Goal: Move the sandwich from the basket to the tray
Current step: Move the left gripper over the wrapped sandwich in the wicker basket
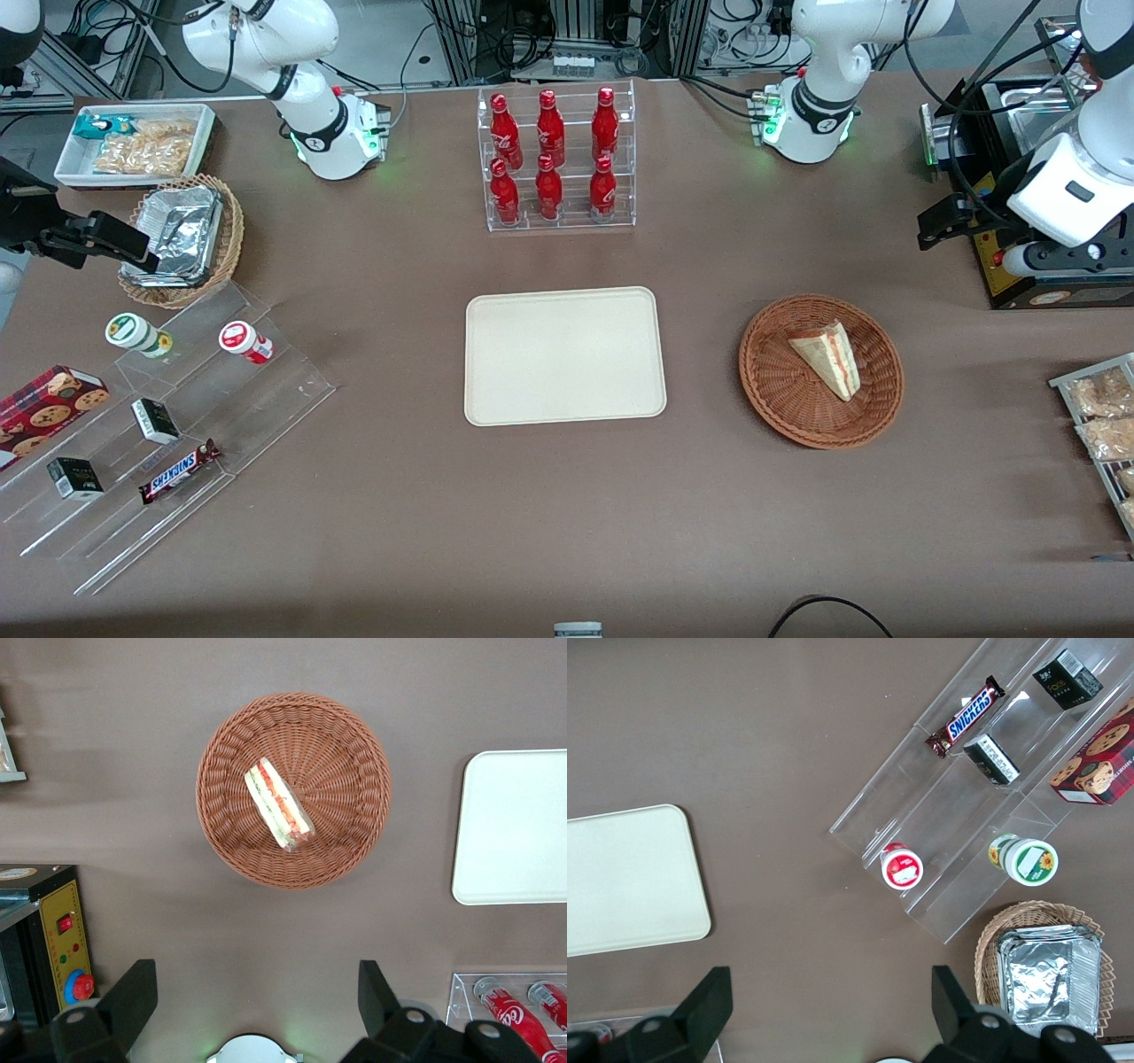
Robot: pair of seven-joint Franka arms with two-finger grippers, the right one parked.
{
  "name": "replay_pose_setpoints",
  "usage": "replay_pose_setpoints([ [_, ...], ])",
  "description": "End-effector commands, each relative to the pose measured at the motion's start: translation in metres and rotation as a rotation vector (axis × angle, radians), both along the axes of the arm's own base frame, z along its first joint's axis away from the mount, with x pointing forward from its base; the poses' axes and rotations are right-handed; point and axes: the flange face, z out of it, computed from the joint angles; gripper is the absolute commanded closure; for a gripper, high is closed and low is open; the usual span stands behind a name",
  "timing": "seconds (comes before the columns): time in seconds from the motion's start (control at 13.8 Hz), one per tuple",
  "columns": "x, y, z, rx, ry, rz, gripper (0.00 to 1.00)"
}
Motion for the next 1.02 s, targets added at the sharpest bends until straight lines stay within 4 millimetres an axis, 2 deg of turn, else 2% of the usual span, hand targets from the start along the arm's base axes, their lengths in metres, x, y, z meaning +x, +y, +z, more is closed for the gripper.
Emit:
replay_pose_setpoints([
  [0.0,0.005,-0.001,0.002,0.029,-0.005,-0.002,0.00],
  [0.22,0.011,-0.002,-0.026,0.038,0.051,0.011,0.00],
  [0.36,0.018,-0.008,-0.056,0.044,0.101,0.001,0.00],
  [0.58,0.035,-0.011,-0.110,0.045,0.135,-0.001,0.00],
  [0.95,0.036,-0.020,-0.202,0.043,0.078,0.017,0.00],
])
